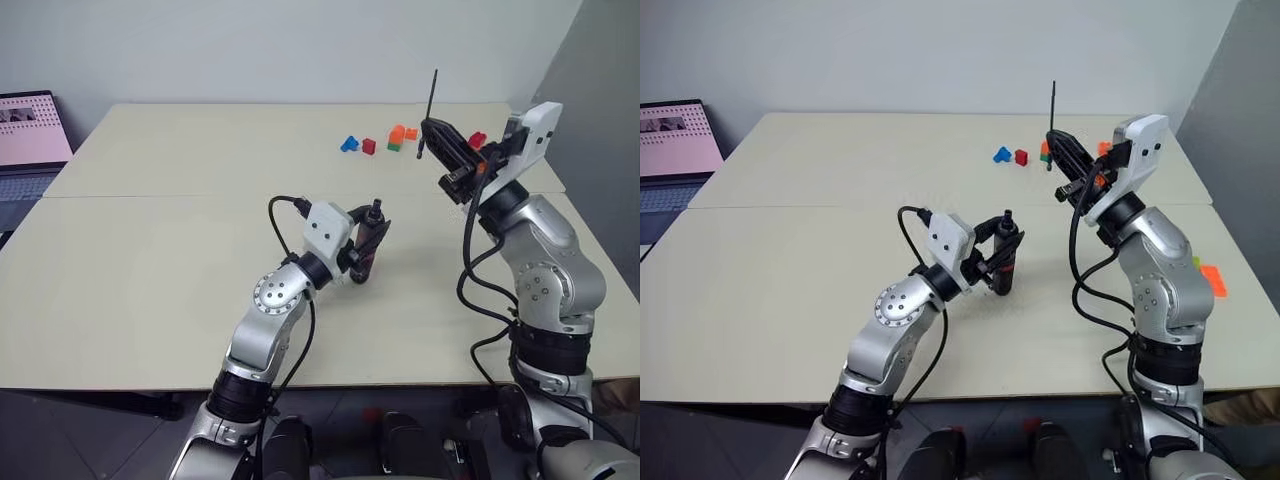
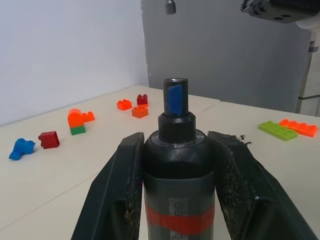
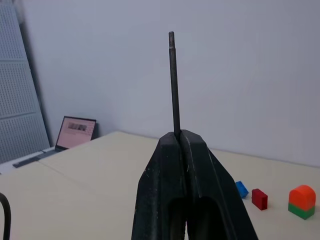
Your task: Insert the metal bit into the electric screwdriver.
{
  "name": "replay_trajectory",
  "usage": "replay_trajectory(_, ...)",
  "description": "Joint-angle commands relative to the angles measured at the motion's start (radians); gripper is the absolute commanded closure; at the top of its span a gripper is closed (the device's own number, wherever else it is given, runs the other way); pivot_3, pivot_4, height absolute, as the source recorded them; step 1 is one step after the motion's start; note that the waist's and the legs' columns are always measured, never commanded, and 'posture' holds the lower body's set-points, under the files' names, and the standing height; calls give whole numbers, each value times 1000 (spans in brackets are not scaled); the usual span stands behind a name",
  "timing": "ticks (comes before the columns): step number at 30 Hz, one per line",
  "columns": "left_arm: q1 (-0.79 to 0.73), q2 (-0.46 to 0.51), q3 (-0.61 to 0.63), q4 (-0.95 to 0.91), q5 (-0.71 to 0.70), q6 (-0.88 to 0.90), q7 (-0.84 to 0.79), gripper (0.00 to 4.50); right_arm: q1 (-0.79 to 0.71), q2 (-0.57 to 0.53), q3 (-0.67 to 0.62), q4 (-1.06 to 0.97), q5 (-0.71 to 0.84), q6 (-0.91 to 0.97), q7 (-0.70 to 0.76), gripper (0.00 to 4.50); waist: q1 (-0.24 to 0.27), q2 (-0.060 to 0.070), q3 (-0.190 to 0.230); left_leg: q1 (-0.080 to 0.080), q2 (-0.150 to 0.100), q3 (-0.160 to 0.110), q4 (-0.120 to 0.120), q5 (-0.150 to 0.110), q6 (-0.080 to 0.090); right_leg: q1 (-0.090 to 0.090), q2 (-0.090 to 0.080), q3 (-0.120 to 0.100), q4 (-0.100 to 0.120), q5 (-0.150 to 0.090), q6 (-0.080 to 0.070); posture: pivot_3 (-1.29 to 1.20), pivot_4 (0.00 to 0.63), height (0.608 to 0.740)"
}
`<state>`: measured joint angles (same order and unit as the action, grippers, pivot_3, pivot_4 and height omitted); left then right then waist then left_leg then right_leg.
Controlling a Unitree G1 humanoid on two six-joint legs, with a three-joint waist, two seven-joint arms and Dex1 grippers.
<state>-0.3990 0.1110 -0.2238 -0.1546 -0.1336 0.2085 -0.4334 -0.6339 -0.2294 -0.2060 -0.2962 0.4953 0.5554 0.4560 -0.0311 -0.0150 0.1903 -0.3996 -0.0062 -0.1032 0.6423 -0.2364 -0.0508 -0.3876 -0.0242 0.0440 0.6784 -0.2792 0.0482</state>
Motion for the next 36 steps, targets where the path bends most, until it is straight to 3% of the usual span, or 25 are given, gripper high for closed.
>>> replay_trajectory(1,16,-5,-10,-30,10,7,12,2864,0,19,0,-77,77,13,-24,4500,0,0,0,0,0,0,0,0,0,0,0,0,0,0,0,0,150,740)
replay_trajectory(7,17,-2,-2,-33,11,9,20,2864,7,32,21,-110,95,10,-72,4500,0,0,0,0,0,0,0,0,0,0,0,0,0,0,1,0,150,740)
replay_trajectory(18,35,-21,-15,-59,24,13,59,2864,134,86,173,-220,4,-67,-148,4500,0,0,0,0,0,-1,-1,0,0,0,0,0,-1,-3,4,0,150,740)
replay_trajectory(36,63,-13,-4,-91,30,37,77,2864,203,122,252,-264,4,-72,-179,4500,0,0,0,0,0,-1,-2,0,0,-1,0,0,-2,-3,4,0,150,740)
